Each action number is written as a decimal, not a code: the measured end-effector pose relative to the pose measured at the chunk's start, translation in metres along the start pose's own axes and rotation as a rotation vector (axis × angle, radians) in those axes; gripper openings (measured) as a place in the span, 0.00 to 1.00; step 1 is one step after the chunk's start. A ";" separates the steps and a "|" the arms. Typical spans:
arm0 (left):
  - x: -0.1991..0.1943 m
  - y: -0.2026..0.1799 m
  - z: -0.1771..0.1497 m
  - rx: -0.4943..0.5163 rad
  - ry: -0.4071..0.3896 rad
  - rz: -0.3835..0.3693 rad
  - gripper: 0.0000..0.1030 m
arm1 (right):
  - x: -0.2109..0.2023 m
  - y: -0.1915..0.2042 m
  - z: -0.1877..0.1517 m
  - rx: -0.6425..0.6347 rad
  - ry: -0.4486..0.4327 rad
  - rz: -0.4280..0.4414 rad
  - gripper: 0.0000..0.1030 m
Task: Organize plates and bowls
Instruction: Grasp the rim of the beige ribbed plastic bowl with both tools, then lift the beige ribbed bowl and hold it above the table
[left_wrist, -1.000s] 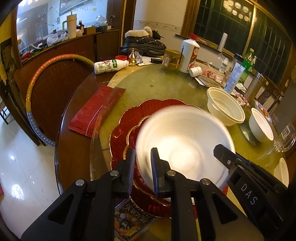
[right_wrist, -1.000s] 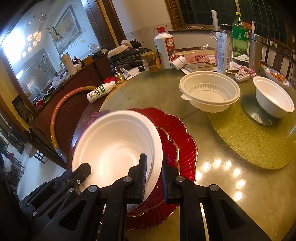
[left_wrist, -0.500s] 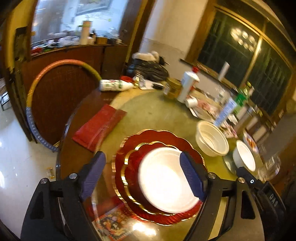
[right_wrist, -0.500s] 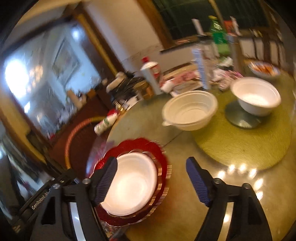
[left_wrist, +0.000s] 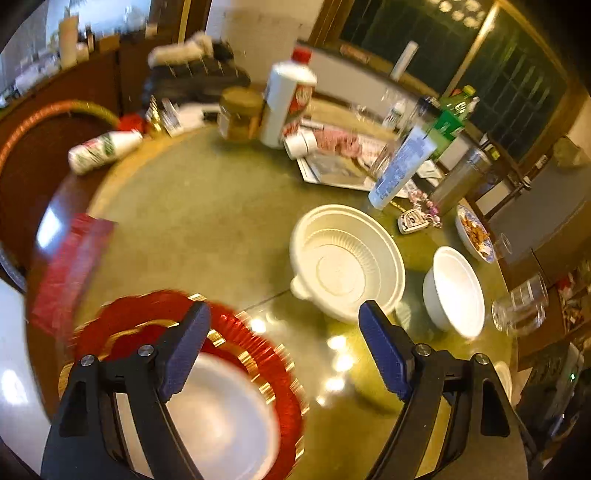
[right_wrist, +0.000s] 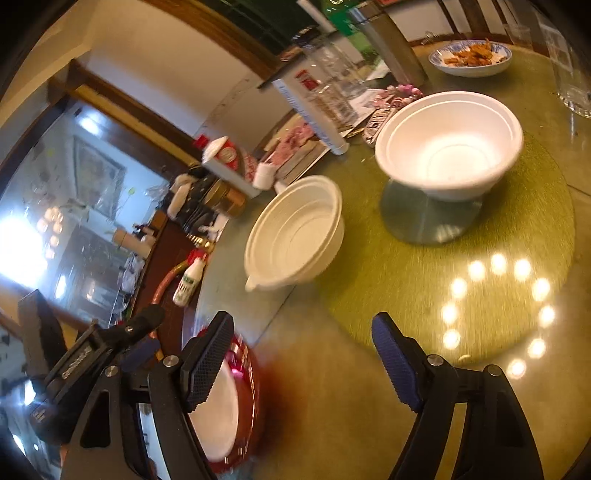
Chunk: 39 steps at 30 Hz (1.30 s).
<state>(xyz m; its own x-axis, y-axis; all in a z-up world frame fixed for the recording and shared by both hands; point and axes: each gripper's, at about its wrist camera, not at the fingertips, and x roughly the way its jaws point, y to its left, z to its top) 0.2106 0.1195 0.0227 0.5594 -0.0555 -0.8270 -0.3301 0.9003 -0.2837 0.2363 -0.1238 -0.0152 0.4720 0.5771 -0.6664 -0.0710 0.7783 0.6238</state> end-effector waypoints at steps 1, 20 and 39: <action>0.018 -0.007 0.008 0.000 0.046 -0.007 0.80 | 0.008 -0.001 0.011 0.010 0.004 -0.013 0.74; 0.111 -0.031 0.023 0.047 0.189 0.128 0.14 | 0.104 -0.015 0.061 0.049 0.104 -0.148 0.09; -0.006 -0.089 -0.122 0.231 -0.231 0.008 0.14 | -0.063 -0.036 -0.039 -0.113 -0.262 -0.201 0.11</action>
<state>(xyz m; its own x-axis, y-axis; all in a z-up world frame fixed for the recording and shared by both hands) 0.1441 -0.0125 -0.0062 0.7242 0.0279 -0.6890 -0.1691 0.9759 -0.1382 0.1749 -0.1786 -0.0118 0.6952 0.3378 -0.6345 -0.0434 0.9008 0.4320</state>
